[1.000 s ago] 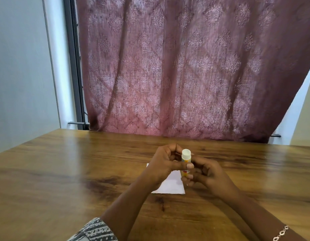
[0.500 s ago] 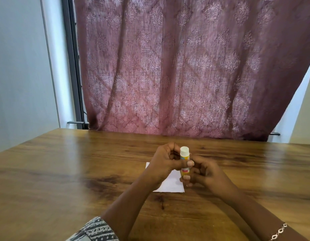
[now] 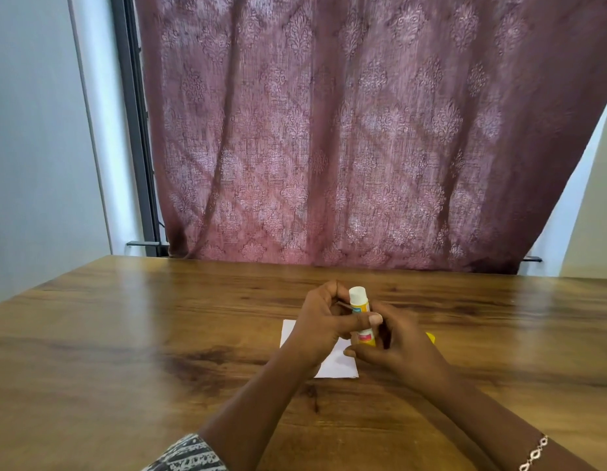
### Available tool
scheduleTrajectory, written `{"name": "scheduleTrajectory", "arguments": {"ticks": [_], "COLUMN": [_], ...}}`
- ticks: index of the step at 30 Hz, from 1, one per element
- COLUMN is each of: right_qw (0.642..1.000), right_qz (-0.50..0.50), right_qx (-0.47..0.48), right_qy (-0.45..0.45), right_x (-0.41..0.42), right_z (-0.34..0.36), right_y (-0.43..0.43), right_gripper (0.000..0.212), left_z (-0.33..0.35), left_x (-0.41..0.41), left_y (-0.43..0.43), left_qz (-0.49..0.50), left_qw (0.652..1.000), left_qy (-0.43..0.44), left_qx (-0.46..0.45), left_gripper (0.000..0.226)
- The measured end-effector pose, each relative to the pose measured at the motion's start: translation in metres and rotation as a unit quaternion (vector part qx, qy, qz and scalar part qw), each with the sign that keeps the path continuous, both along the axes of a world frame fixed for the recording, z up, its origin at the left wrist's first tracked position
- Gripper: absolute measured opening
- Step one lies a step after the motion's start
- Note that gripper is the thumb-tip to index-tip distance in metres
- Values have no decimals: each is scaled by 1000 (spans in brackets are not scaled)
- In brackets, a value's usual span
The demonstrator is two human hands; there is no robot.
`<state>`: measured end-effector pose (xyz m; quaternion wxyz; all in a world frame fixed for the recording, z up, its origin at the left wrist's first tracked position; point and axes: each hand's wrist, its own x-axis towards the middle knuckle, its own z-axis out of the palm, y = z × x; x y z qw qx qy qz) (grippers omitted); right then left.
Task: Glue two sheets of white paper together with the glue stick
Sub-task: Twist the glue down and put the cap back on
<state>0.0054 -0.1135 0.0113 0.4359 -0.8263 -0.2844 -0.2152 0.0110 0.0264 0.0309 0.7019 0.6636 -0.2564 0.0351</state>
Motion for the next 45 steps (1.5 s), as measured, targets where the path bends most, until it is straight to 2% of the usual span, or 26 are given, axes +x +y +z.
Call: {"name": "scheduleTrajectory", "arguments": {"ticks": [3, 5, 9, 13, 15, 19, 23, 27, 29, 31, 35, 40, 42, 45], "right_qw": [999, 999, 991, 991, 993, 999, 992, 977, 954, 933, 914, 873, 887, 955], "right_qz": [-27, 11, 80, 81, 71, 18, 15, -78, -135, -150, -156, -246, -253, -182], "right_qx": [-17, -1, 45, 73, 64, 10, -121, -190, -255, -310, -356, -404, -371, -225], "right_qy": [-5, 36, 96, 79, 72, 30, 36, 53, 78, 104, 115, 120, 107, 71], "right_x": [-2, -3, -2, -4, -5, -4, -3, 13, 22, 27, 33, 33, 28, 22], "right_z": [1, 1, 3, 7, 7, 6, 16, 24, 22, 18, 10, 3, 7, 12], "right_y": [1, 0, -5, 0, 1, 3, -14, -61, -79, -87, -88, -77, -70, -62], "right_gripper": [42, 33, 48, 35, 38, 43, 64, 57, 54, 56, 48, 29, 23, 28], "left_z": [0, 0, 2, 4, 3, 2, 4, 2, 1, -2, -4, -6, -5, -4], "left_x": [0, 1, 1, -1, -1, -2, -1, 0, 1, 3, 6, 7, 6, 4], "left_y": [-1, 2, 6, 3, 2, 0, 2, 2, 1, -1, -1, 0, 0, 2], "left_qz": [6, 2, -9, 4, 10, 19, 31, 16, 11, 6, 8, 6, 7, 5], "left_qw": [1000, 1000, 1000, 1000, 1000, 1000, 1000, 999, 999, 999, 999, 998, 998, 998], "left_qy": [0, 2, 3, -3, -6, -8, -2, 8, 8, 6, 1, -5, -4, -2], "left_qx": [-2, 3, 11, 13, 13, 4, -2, 28, 39, 44, 49, 60, 56, 58], "left_gripper": [26, 23, 20, 23, 24, 27, 28, 29, 28, 29, 29, 27, 27, 23]}}
